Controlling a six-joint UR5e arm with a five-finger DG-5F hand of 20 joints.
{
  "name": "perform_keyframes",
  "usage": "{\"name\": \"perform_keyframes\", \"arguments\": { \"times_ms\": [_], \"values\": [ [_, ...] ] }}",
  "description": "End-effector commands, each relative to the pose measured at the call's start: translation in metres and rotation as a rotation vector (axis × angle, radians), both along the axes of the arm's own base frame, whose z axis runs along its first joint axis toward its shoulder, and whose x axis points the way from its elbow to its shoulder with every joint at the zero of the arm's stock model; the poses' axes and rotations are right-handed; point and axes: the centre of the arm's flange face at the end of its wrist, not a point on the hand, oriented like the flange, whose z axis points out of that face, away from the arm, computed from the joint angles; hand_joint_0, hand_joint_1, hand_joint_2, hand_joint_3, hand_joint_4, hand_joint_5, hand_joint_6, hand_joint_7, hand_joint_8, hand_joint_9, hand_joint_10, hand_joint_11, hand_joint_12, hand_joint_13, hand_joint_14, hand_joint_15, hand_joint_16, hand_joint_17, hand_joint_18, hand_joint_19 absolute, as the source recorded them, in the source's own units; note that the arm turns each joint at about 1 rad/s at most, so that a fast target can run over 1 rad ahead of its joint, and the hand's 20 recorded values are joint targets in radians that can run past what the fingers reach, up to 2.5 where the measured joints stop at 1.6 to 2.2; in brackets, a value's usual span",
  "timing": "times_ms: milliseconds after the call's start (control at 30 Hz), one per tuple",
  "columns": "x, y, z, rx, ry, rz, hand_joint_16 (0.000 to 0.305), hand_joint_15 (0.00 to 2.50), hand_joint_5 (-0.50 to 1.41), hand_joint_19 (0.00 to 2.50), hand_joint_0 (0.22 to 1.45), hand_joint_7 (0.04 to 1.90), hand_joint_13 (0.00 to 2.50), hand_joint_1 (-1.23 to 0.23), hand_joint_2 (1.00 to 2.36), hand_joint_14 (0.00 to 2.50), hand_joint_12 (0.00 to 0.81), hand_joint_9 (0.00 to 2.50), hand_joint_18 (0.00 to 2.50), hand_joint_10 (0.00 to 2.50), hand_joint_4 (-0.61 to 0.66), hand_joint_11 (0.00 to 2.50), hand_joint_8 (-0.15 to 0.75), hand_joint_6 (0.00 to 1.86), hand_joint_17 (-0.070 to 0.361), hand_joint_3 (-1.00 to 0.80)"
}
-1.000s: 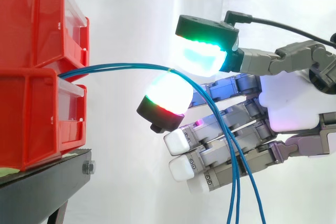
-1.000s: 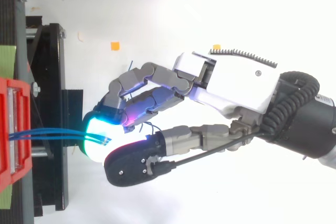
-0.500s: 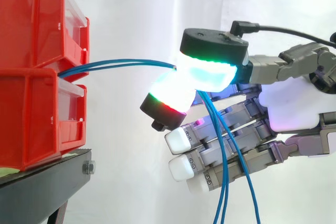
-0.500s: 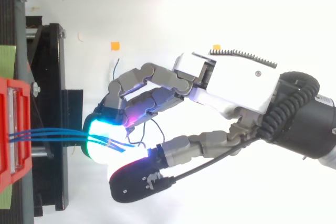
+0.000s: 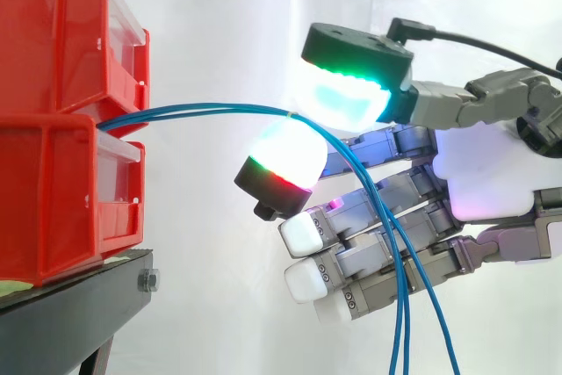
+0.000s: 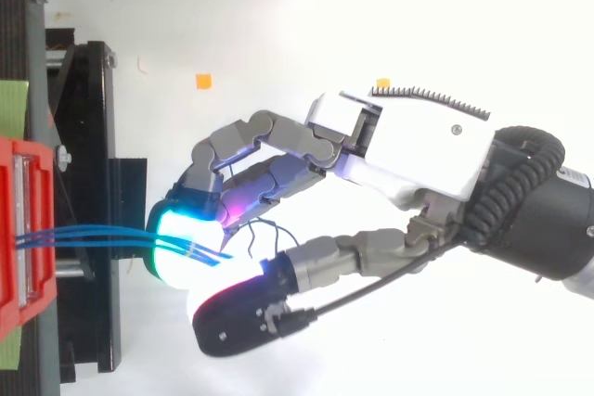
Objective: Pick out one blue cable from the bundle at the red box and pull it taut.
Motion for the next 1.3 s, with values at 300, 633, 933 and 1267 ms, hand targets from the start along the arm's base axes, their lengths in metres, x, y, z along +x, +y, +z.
{"name": "perform_keyframes", "arguments": {
  "times_ms": [300, 633, 933, 1267],
  "values": [
    [-0.0003, 0.0003, -0.0006, 0.000, 0.001, 0.001, 0.020, 0.27, -0.14, 0.37, 0.63, 0.95, 0.81, -0.69, 1.01, 0.01, 0.227, 0.96, 0.52, 0.01, 0.09, 0.50, 0.304, 0.92, 0.045, -0.38],
    [-0.0001, 0.0004, 0.0000, 0.000, 0.001, 0.001, 0.020, 0.26, -0.15, 0.36, 0.76, 1.11, 0.81, -0.87, 1.01, 0.01, 0.230, 0.94, 0.53, 0.02, -0.08, 0.50, 0.287, 0.93, 0.045, -0.36],
    [-0.0003, 0.0003, -0.0001, -0.001, 0.003, 0.001, 0.021, 0.27, -0.16, 0.35, 0.68, 0.91, 0.82, -0.88, 1.00, 0.01, 0.234, 0.95, 0.56, 0.01, 0.06, 0.50, 0.272, 0.93, 0.047, -0.50],
    [-0.0004, 0.0003, -0.0002, -0.001, 0.004, 0.001, 0.023, 0.27, -0.14, 0.38, 0.53, 0.87, 0.81, -0.63, 1.00, 0.01, 0.240, 0.96, 0.53, 0.01, 0.15, 0.49, 0.298, 0.90, 0.052, -0.50]
  ]
}}
